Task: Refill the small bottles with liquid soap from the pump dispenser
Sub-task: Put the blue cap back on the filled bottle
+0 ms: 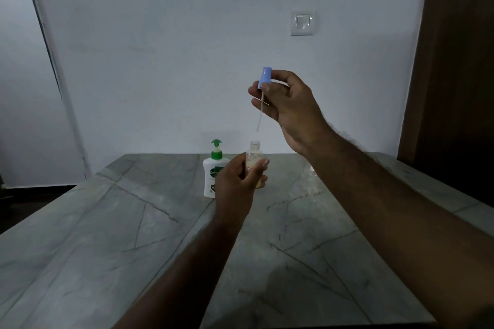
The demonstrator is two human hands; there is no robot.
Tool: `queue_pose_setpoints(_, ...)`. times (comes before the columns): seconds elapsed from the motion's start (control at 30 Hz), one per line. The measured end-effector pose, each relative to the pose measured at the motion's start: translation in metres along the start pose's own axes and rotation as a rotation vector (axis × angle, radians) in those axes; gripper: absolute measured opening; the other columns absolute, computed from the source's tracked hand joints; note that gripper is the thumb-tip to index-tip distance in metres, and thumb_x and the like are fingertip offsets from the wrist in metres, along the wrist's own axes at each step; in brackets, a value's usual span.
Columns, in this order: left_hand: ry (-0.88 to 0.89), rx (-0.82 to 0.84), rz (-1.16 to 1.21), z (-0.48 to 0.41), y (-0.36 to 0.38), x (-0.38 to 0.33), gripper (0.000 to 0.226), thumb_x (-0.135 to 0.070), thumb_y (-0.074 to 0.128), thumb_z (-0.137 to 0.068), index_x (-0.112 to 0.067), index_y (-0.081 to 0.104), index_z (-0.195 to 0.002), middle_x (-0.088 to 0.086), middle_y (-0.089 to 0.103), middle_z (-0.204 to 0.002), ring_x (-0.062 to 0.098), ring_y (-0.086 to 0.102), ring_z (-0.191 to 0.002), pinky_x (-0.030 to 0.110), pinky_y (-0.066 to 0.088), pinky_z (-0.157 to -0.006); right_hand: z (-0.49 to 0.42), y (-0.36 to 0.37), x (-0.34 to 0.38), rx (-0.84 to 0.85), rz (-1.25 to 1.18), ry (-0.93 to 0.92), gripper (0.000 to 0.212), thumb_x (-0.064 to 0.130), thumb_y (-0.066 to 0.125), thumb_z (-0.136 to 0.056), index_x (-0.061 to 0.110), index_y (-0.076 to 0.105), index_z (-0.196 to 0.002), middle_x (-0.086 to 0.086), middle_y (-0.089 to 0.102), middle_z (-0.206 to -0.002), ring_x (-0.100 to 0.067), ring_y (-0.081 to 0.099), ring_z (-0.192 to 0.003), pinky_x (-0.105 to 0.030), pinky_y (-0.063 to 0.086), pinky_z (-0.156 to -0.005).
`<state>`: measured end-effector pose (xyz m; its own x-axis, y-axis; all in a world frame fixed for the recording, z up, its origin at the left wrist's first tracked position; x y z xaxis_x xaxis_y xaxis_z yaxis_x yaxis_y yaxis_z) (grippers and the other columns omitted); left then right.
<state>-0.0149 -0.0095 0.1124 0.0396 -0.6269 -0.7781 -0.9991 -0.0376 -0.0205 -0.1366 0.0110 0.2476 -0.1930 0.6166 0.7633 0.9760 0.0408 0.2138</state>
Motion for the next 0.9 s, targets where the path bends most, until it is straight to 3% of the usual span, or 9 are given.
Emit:
queue_pose_setpoints(0.2,0.049,-0.023,-0.051,0.003,0.001,-0.018,0.026,-0.035,0.068,-0.091,-0.015,0.069,-0.107,-0.008,0.073,-0.086,0.007,0.073,-0.072,0.014,0.054,-0.059,0.012,0.004,-0.011,0.061,0.065,0.038,0.027,0.009,0.056,-0.094,0.008,0.051,-0.121,-0.015,0.067,-0.114,-0.022,0.069,-0.102,-0.044,0.055,-0.093)
queue_pose_setpoints(0.37,0.029,-0.041,-0.047,0.002,0.000,-0.020,0.034,-0.034,0.067,-0.092,-0.007,0.070,-0.113,-0.004,0.074,-0.090,0.009,0.073,-0.074,0.015,0.055,-0.060,0.017,0.003,-0.014,0.093,0.089,0.042,0.027,0.009,0.056,-0.094,0.009,0.050,-0.121,-0.016,0.068,-0.111,-0.021,0.070,-0.100,-0.039,0.058,-0.087)
queue_pose_setpoints(0.5,0.037,-0.050,-0.045,0.001,-0.003,-0.020,0.038,-0.036,0.066,-0.091,-0.005,0.069,-0.113,-0.001,0.074,-0.092,0.006,0.073,-0.074,0.014,0.055,-0.060,0.021,0.004,-0.016,0.100,0.181,0.022,0.039,0.010,0.057,-0.094,0.021,0.047,-0.130,-0.011,0.067,-0.113,-0.018,0.071,-0.097,-0.034,0.059,-0.083)
queue_pose_setpoints(0.63,0.032,-0.042,-0.051,0.002,-0.003,-0.021,0.043,-0.039,0.064,-0.090,-0.005,0.069,-0.115,0.002,0.075,-0.097,0.005,0.073,-0.075,0.013,0.054,-0.060,0.022,0.003,-0.013,0.058,0.219,-0.017,0.035,0.009,0.056,-0.095,0.021,0.053,-0.128,-0.012,0.063,-0.117,-0.017,0.071,-0.097,-0.039,0.058,-0.087)
queue_pose_setpoints(0.77,0.019,-0.038,-0.002,0.005,-0.005,-0.024,0.051,-0.048,0.062,-0.083,-0.007,0.069,-0.113,-0.003,0.074,-0.091,0.007,0.073,-0.075,0.013,0.054,-0.060,0.024,0.002,-0.019,0.137,0.357,0.004,0.031,0.014,0.062,-0.091,0.021,0.057,-0.120,-0.005,0.071,-0.108,-0.017,0.071,-0.096,-0.043,0.058,-0.088)
queue_pose_setpoints(0.9,-0.002,-0.071,-0.003,0.002,-0.009,-0.024,0.027,-0.037,0.066,-0.090,-0.016,0.070,-0.107,-0.006,0.074,-0.085,0.008,0.073,-0.072,0.011,0.052,-0.059,0.028,0.001,-0.030,0.252,0.384,0.104,0.027,0.016,0.064,-0.090,0.021,0.059,-0.116,-0.002,0.075,-0.103,-0.015,0.071,-0.098,-0.037,0.059,-0.083)
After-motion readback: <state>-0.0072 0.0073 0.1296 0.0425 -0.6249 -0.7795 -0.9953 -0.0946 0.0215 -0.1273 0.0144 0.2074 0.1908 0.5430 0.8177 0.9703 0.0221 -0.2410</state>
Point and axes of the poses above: each hand's wrist, its own z-axis away from the middle knuckle, its own y-axis out of the palm, x = y × z, the point moved 5 cm from there along -z, towards the middle knuckle
